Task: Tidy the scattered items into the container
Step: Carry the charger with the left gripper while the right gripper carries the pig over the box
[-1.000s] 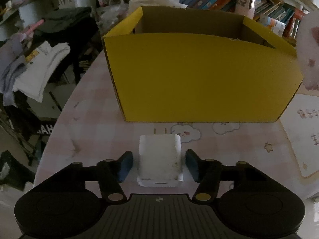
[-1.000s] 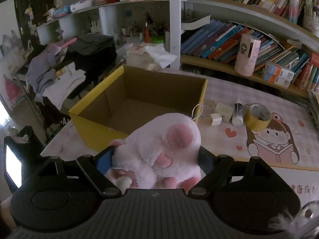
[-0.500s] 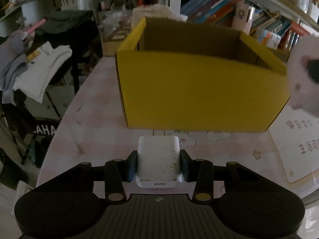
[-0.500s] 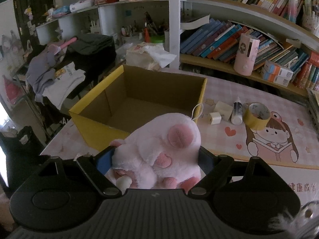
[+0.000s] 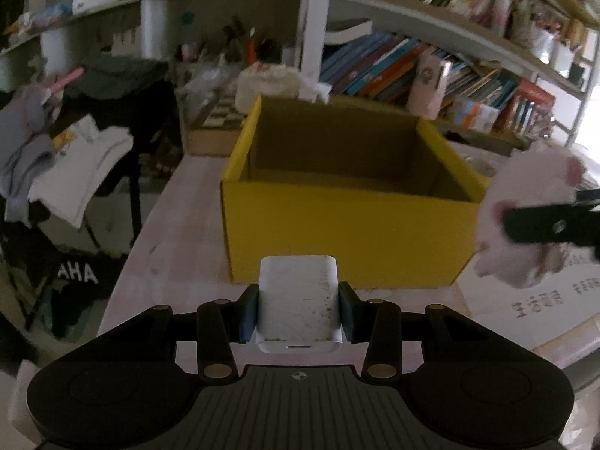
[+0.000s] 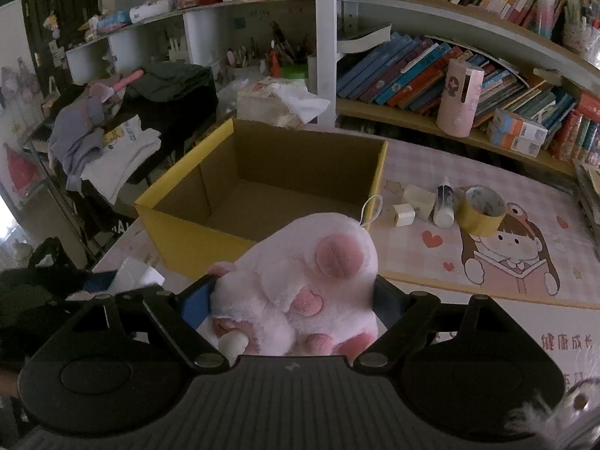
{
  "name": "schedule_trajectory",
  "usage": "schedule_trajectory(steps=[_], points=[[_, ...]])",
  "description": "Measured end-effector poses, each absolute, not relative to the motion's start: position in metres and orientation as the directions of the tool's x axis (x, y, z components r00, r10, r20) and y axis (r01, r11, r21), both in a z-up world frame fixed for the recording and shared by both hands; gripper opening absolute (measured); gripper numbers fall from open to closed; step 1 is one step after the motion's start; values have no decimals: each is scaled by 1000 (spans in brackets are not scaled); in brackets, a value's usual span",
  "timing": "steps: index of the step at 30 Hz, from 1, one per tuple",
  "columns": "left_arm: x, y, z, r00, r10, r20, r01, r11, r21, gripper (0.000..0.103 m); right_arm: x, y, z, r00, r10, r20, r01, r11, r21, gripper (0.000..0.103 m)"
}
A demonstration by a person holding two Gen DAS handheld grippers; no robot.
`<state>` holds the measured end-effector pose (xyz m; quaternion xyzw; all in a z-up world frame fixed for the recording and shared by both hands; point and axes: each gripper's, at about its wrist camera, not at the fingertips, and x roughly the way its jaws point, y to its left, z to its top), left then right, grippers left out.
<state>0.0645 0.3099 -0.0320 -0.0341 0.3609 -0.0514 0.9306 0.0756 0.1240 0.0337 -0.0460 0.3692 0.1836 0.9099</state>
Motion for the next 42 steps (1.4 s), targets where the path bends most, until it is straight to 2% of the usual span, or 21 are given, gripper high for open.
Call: schedule_trajectory(steps=[9, 20, 36, 42], points=[[51, 308, 2, 765, -188, -616, 158, 982, -103, 41, 58, 127, 29, 656, 285, -699, -342, 938, 61, 86], [55, 305, 32, 794, -202, -573, 191, 978, -80, 41, 58, 138, 36, 660, 309, -685, -373, 926, 59, 86], [110, 308, 43, 816, -157, -556, 183, 983, -8, 41, 122, 160, 59, 688, 343, -639, -436, 900, 13, 86], [141, 302, 35, 804, -145, -576, 185, 983, 11, 41, 157, 160, 51, 676, 329, -659, -452, 892, -18, 86]])
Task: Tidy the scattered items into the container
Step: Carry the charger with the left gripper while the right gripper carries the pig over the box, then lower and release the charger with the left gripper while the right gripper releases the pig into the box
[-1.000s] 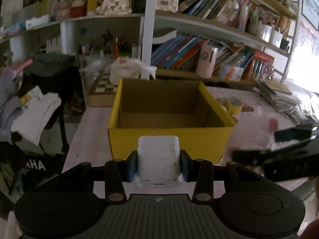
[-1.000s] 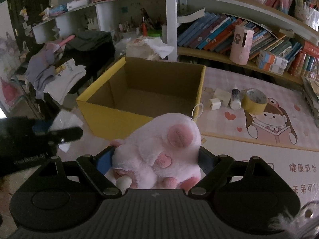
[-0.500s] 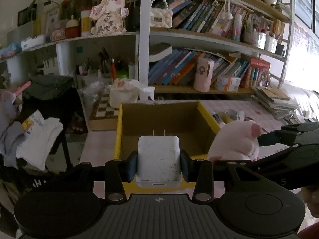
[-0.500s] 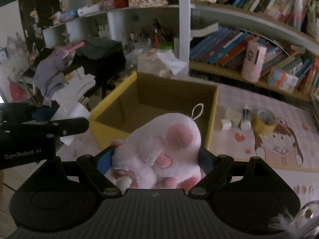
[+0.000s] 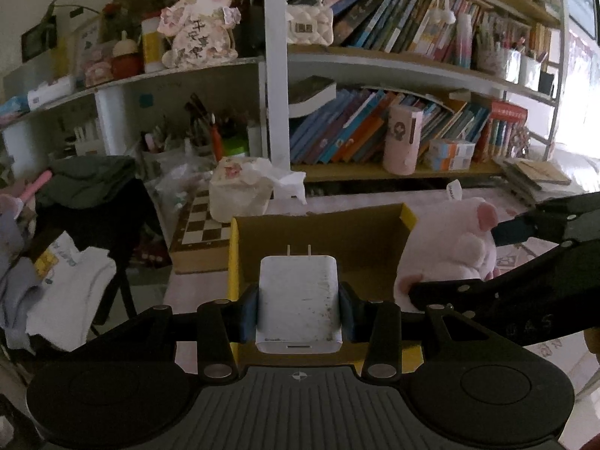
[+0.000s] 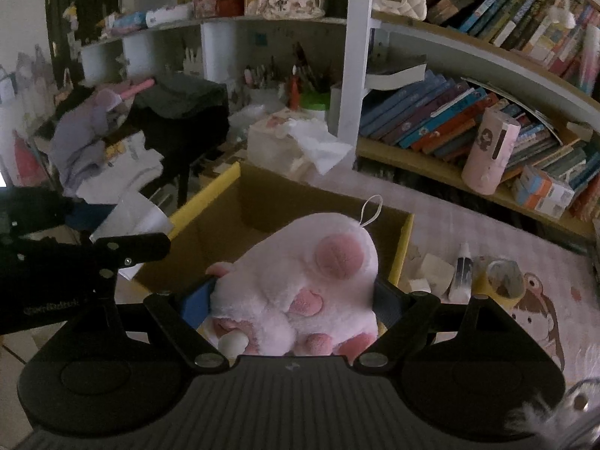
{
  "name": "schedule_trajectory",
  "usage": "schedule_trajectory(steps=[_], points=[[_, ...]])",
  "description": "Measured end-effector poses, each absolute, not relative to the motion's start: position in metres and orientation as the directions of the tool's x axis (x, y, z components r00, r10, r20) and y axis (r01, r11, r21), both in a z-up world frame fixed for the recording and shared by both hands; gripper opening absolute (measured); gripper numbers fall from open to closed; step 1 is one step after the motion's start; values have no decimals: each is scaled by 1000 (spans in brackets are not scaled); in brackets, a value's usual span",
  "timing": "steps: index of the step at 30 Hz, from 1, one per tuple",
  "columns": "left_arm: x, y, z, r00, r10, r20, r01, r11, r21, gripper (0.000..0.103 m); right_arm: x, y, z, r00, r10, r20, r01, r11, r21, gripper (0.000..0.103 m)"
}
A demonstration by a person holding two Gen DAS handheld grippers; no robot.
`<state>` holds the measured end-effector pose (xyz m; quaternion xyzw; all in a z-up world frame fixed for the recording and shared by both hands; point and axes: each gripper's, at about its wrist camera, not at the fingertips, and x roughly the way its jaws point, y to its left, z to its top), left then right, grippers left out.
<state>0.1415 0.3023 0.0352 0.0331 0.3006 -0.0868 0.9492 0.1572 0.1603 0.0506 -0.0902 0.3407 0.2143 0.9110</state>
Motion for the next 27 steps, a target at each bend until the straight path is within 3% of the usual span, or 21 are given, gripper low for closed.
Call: schedule_trajectory(steps=[13, 27], points=[[220, 288, 9, 748, -65, -661, 169, 981, 95, 41, 238, 171, 24, 624, 329, -709, -546, 832, -94, 86], [272, 269, -24, 663, 22, -748, 238, 942, 238, 42, 284, 198, -33, 496, 244, -834, -712, 664, -229, 87]])
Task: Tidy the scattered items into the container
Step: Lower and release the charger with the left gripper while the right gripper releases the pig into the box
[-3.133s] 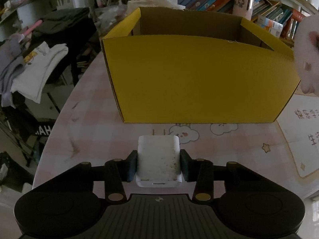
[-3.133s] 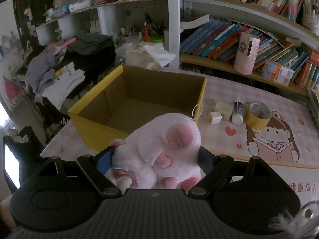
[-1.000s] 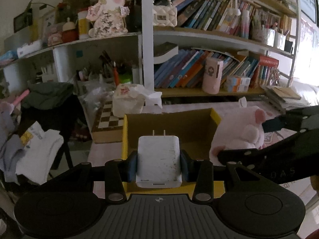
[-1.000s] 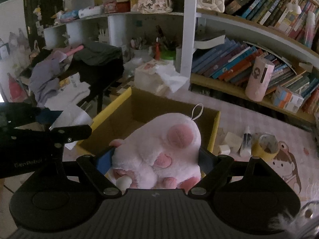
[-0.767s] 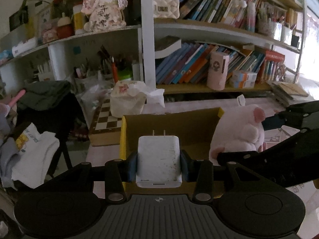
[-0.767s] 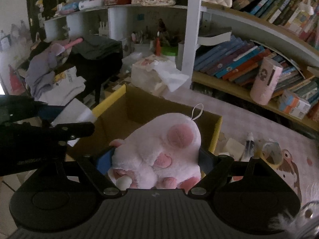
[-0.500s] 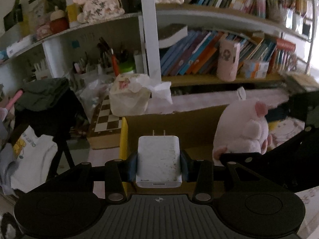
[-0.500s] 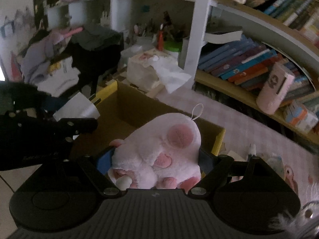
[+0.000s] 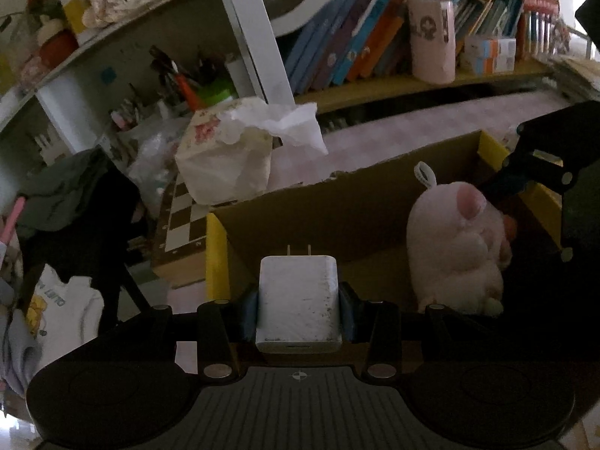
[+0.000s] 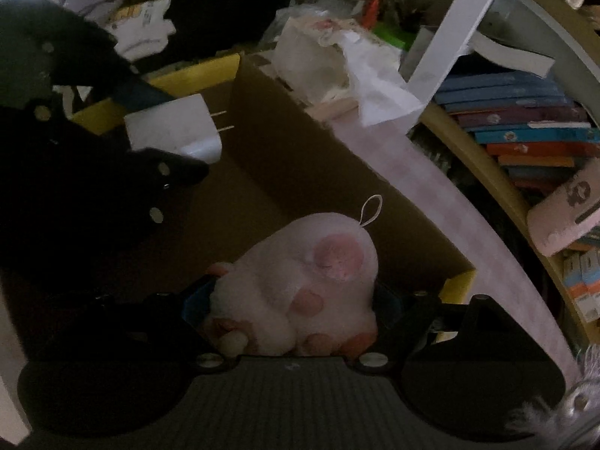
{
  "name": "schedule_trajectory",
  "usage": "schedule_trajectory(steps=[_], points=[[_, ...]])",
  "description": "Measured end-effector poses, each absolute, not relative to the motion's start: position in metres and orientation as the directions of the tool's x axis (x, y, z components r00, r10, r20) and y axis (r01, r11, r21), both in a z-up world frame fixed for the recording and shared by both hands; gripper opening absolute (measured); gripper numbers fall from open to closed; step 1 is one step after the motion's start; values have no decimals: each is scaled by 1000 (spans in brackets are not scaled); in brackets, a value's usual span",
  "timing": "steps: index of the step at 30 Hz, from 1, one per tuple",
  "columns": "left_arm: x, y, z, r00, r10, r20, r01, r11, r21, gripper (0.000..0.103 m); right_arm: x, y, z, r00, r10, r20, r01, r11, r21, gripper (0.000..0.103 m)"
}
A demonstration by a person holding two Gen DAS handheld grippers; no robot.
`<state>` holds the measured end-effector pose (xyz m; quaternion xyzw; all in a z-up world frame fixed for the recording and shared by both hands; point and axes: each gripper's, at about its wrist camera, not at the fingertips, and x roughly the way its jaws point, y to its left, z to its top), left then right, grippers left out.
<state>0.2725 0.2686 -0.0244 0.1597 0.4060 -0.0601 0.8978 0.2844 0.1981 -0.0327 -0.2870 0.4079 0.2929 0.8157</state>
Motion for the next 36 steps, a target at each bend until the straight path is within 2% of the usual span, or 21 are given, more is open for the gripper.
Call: schedule_trajectory(steps=[16, 19, 21, 23, 36], points=[[287, 265, -43, 618, 48, -784, 252, 933, 256, 42, 295, 207, -45, 478, 218, -851, -727, 642, -244, 89], [286, 263, -42, 629, 59, -775, 244, 932, 269, 47, 294, 207, -44, 494, 221, -841, -716, 652, -250, 90], [285, 262, -39, 639, 66, -766, 243, 928, 283, 65, 294, 207, -40, 503, 226, -834, -713, 655, -252, 91], [282, 262, -36, 657, 76, -750, 241, 921, 305, 70, 291, 207, -37, 513, 227, -828, -711, 652, -262, 92], [229, 268, 6, 744, 37, -667, 181, 950, 254, 76, 247, 185, 6, 573, 299, -763, -679, 695, -237, 99]])
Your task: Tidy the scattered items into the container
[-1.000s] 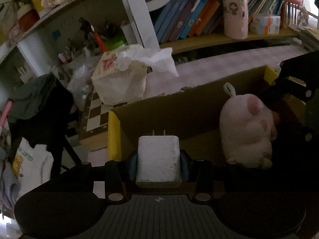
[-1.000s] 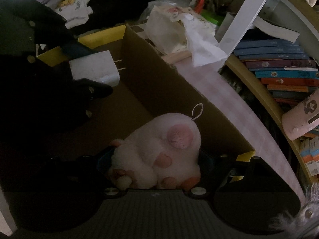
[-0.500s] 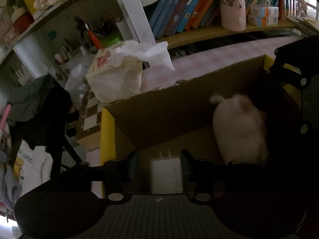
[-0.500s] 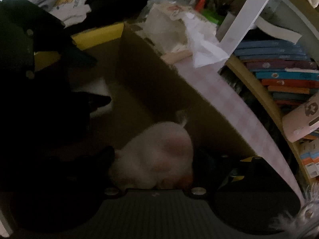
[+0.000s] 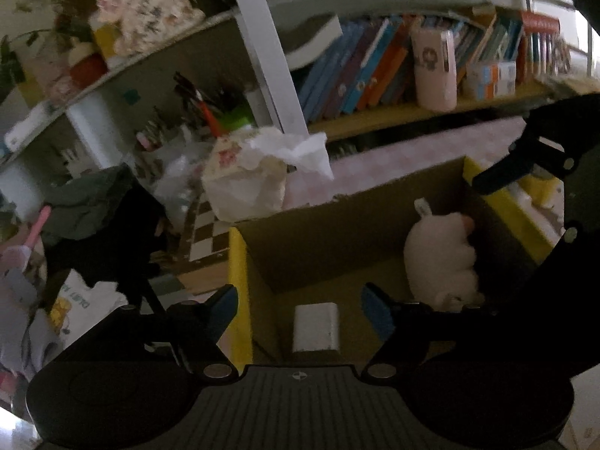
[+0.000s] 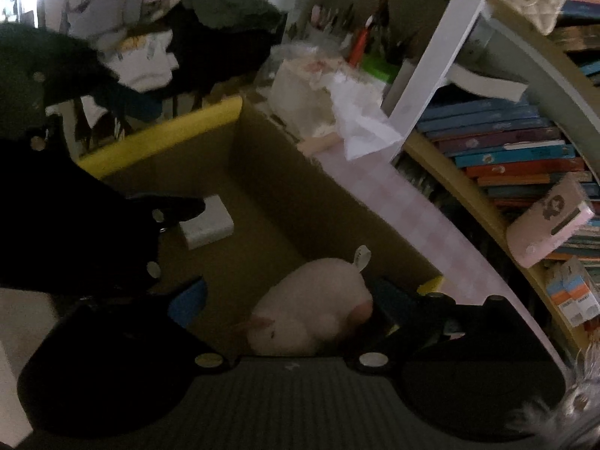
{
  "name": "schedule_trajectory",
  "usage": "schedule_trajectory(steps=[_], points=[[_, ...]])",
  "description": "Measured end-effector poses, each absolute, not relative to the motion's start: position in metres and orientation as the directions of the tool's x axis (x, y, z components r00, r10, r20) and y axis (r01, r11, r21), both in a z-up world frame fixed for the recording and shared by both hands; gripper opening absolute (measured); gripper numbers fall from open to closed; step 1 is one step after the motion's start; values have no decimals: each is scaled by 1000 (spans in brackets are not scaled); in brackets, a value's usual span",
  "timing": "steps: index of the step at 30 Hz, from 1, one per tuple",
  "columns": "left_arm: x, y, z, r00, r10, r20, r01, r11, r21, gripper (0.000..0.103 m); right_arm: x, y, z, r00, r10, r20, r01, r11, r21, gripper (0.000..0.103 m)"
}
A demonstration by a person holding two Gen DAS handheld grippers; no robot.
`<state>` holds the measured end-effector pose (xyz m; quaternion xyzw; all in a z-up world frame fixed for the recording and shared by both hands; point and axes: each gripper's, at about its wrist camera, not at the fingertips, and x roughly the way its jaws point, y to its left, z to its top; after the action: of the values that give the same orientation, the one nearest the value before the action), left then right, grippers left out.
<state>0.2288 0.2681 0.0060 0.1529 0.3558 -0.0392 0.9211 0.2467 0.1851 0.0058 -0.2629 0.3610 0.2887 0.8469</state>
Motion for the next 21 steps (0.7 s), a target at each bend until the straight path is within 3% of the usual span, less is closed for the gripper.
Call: schedule_trajectory(steps=[11, 21], points=[[161, 287, 36, 784, 16, -621, 100, 984, 151, 82, 186, 163, 44, 652, 351, -672, -622, 755, -208, 100], [96, 297, 42, 795, 22, -607, 80, 987, 141, 85, 126, 141, 56, 724, 320, -611, -527, 828, -190, 100]])
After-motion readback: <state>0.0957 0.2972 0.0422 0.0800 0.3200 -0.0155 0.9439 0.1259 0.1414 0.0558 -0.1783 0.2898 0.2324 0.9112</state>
